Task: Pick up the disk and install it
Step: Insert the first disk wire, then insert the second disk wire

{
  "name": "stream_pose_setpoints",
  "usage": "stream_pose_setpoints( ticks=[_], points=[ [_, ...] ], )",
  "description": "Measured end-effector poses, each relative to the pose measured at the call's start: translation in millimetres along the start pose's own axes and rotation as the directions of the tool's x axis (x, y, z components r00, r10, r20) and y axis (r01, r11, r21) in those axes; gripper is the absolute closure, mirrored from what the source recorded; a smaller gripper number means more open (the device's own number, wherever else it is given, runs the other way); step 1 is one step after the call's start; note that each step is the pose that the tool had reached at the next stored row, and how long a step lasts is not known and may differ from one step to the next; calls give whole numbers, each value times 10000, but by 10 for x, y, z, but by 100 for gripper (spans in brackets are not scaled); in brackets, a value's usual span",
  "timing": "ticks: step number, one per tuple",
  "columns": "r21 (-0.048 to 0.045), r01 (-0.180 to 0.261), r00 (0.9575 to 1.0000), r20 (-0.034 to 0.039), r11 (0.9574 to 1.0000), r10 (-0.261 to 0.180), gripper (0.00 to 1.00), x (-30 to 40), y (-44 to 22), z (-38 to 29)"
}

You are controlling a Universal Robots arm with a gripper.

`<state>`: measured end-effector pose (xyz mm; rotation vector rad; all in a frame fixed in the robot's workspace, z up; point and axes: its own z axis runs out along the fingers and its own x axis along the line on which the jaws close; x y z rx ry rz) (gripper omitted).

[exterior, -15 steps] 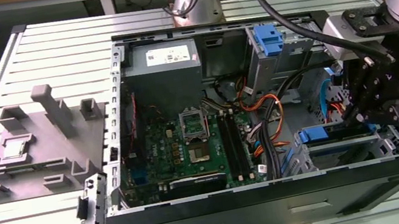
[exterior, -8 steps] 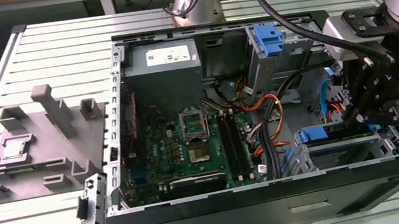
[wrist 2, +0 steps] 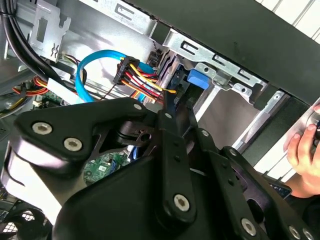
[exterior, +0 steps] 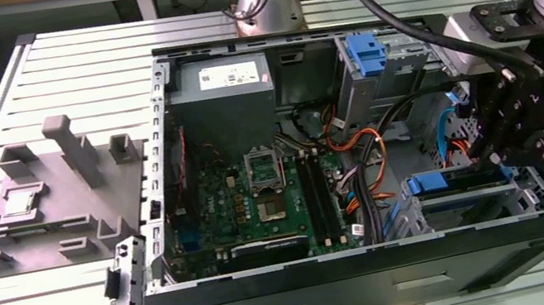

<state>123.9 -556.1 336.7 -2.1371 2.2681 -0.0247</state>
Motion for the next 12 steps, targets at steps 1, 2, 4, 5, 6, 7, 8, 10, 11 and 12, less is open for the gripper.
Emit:
stream_pose_setpoints(
  ticks=[1,2,4,5,6,7,8,10,11,12],
  points=[
    [0,0,10000,0,10000,0,76,0,0,0],
    [0,0,10000,-2,10000,0,77,0,0,-1],
    [0,0,10000,-2,10000,0,84,0,0,-2],
    [0,0,10000,-2,10000,0,90,0,0,-2],
    [0,0,10000,-1,10000,0,90,0,0,-2],
    [0,0,10000,-2,10000,0,90,0,0,-2],
    [0,0,10000,-2,10000,0,90,0,0,-2],
    [0,0,10000,-2,10000,0,90,0,0,-2],
    [0,0,10000,-2,10000,0,90,0,0,-9],
    [0,0,10000,-2,10000,0,90,0,-1,-17]
  ],
)
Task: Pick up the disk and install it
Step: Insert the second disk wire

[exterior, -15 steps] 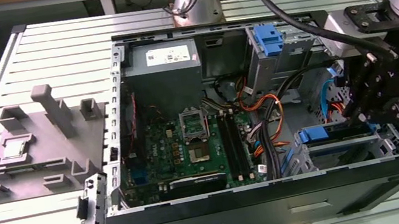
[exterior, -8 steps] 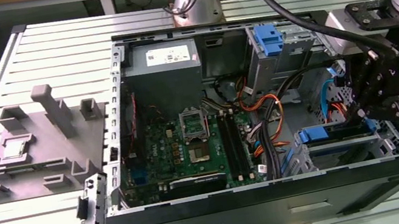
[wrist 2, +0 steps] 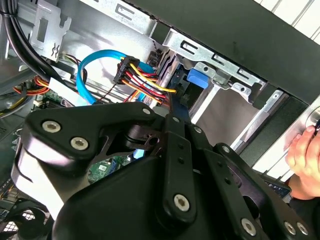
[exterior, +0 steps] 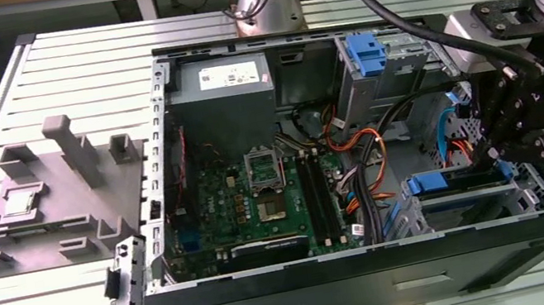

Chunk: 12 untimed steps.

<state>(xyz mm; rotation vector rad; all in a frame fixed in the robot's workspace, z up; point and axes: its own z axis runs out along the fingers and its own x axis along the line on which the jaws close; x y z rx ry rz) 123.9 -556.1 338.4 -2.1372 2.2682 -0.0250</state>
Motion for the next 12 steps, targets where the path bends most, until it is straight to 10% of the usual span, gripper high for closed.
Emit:
stream_pose_setpoints(
  ticks=[12],
  points=[
    [-1,1,10000,-7,10000,-1,90,0,-1,-27]
  ],
)
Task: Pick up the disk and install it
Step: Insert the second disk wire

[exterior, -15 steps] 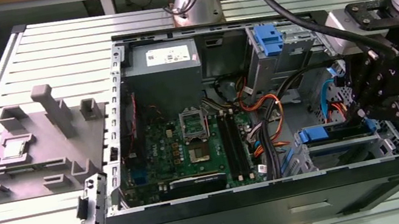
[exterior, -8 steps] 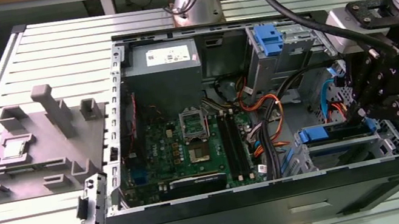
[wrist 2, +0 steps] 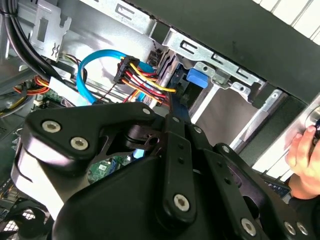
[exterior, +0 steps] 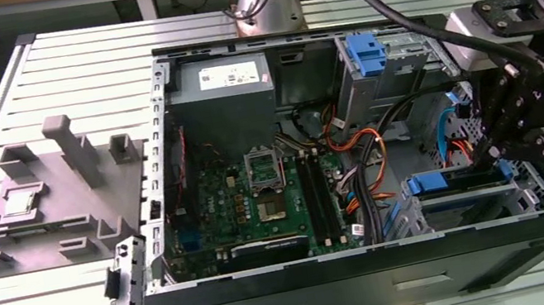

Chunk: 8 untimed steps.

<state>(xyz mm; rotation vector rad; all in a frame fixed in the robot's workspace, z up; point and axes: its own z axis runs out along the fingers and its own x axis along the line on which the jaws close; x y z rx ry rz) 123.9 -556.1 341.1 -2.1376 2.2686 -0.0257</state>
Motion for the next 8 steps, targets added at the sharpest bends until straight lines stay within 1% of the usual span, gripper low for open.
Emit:
stream_pose_setpoints(
  ticks=[2,6,7,8],
  points=[
    [0,-1,10000,8,10000,1,90,0,-1,-53],
    [0,0,10000,8,10000,0,90,-19,-5,-207],
    [0,0,10000,9,10000,0,90,-33,-5,-231],
    [0,0,10000,8,10000,0,90,-67,-4,-246]
  ],
)
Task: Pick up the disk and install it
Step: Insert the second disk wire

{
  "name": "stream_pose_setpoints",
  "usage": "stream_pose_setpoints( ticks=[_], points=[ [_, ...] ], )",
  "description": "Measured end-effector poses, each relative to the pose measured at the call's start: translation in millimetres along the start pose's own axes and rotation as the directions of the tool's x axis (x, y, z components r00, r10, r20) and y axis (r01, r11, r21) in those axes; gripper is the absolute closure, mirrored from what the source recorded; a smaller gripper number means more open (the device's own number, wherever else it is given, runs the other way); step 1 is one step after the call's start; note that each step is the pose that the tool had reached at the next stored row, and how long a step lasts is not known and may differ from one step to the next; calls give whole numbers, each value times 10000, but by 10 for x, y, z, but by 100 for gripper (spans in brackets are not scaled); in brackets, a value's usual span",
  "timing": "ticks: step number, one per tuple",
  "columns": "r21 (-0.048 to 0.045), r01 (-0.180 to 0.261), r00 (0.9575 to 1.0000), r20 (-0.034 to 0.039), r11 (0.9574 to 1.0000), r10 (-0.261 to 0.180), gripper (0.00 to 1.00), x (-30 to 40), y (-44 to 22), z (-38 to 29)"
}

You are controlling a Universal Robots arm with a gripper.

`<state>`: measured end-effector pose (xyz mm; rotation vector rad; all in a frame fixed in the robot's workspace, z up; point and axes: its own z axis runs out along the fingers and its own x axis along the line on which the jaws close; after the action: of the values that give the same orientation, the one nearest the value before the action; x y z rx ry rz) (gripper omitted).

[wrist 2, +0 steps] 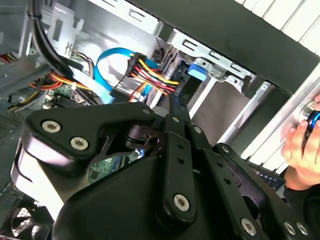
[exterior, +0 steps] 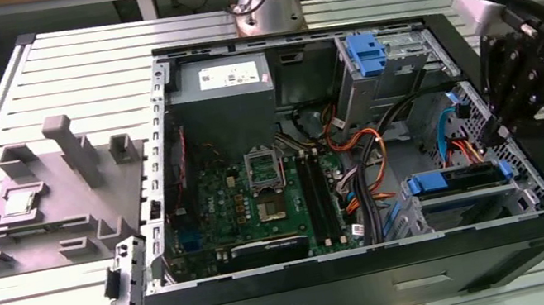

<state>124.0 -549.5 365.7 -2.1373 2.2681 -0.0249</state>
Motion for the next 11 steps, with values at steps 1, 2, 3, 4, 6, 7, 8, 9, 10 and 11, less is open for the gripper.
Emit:
stream_pose_setpoints(
  ticks=[1,2,3,4,6,7,8,9,10,11],
  points=[
    [0,-1,10000,0,10000,1,90,-27,2,-1],
    [0,-1,10000,0,10000,1,90,-52,4,-2],
    [0,-1,10000,0,10000,1,90,-77,5,-1],
    [0,-1,10000,2,10000,1,90,-99,7,-3],
    [0,-1,10000,0,10000,1,90,-131,11,-19],
    [0,-2,10000,1,10000,2,90,-147,13,-32],
    [-1,-1,10000,-1,10000,1,90,-166,13,-51],
    [-3,0,10000,-1,10000,0,90,-189,14,-66],
    [-5,0,10000,-1,10000,0,90,-211,15,-74],
    [-7,1,10000,0,10000,-1,90,-229,16,-81]
  ],
)
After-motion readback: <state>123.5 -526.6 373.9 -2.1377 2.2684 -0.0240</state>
